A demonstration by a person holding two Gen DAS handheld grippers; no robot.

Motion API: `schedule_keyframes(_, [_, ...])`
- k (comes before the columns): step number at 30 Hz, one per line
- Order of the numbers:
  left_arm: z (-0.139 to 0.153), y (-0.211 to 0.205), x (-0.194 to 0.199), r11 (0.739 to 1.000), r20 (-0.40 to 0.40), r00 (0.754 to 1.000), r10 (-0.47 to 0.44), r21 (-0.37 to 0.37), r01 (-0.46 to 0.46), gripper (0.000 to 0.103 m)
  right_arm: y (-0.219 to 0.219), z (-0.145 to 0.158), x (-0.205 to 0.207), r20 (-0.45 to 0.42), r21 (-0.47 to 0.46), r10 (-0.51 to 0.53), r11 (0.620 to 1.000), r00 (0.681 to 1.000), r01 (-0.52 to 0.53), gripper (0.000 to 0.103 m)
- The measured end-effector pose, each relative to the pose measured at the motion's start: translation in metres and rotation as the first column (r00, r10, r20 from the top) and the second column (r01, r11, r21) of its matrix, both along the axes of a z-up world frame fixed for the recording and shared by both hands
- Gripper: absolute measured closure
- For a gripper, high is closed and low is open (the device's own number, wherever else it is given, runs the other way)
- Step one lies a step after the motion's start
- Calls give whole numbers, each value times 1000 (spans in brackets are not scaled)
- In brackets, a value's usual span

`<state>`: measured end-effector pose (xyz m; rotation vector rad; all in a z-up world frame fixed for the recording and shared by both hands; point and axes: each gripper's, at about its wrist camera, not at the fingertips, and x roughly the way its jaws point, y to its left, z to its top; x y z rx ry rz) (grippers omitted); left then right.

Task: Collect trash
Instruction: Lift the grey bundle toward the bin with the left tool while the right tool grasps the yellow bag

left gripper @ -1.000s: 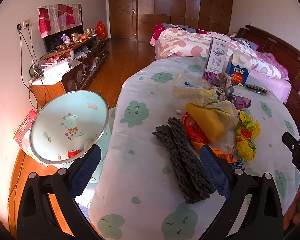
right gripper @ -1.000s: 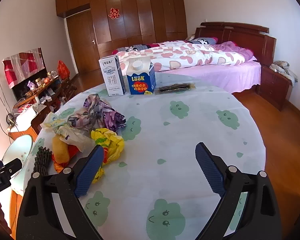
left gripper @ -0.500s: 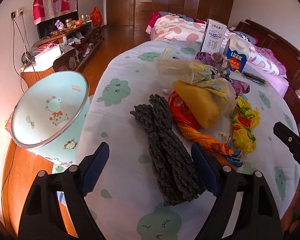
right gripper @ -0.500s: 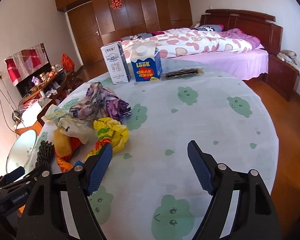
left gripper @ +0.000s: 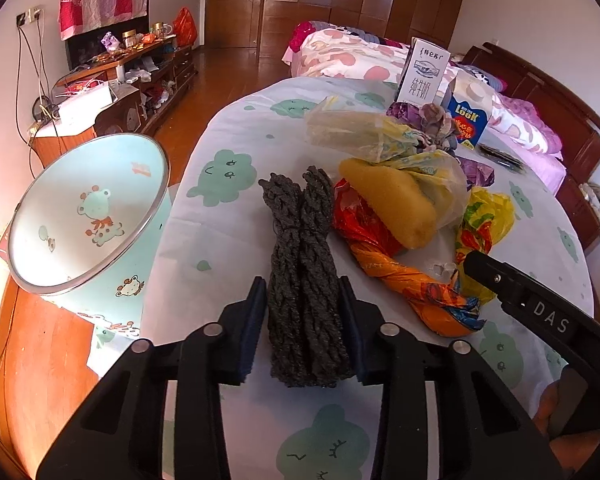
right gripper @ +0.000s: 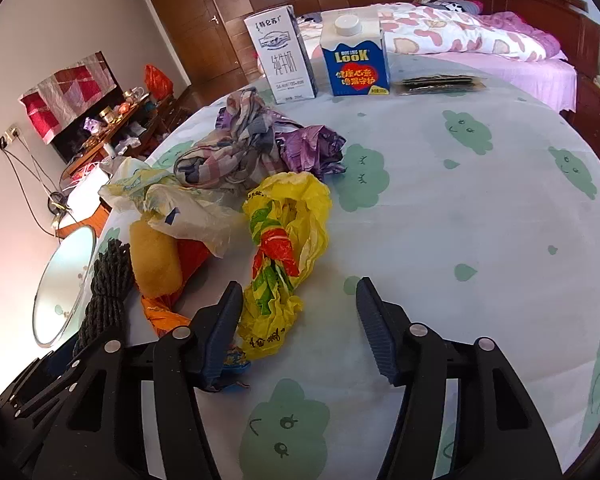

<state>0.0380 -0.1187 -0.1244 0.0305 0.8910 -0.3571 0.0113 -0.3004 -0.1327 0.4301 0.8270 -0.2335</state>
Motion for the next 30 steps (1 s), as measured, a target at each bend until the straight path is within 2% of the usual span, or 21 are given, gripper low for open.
schedule_keyframes(2, [1, 0, -1, 1000, 5, 1000, -9, -2, 9, 76, 2, -1, 1, 6, 22, 27, 999, 1000, -27, 57])
schedule_keyframes(4, [4, -1, -3, 1000, 16, 1000, -15, 3, 14, 77, 2, -1, 0, 17, 51, 47, 998, 999, -48, 72])
schedule_keyframes(7, [9, 3, -4, 1000, 34, 999, -10, 0, 10, 77, 3, 3, -3, 36, 55, 53, 997, 998, -55, 80])
schedule_keyframes(12, [26, 13, -8, 1000, 79, 997, -5, -15, 6, 78, -1, 18, -17, 95, 52, 23, 998, 995, -28, 82])
schedule_keyframes(17, [39, 21, -12, 1000, 124, 992, 5, -7, -5, 78, -5, 41, -40, 158, -44, -33, 998, 987, 40, 82])
schedule_keyframes(21, [47, 24, -15, 1000, 153, 988, 13, 7, -14, 78, -6, 49, -46, 180, -84, -56, 994, 982, 72, 82])
schedule_keyframes(30, [59, 36, -18, 998, 202, 979, 40, 34, -48, 78, 3, 55, -45, 189, -145, -37, 987, 981, 65, 82])
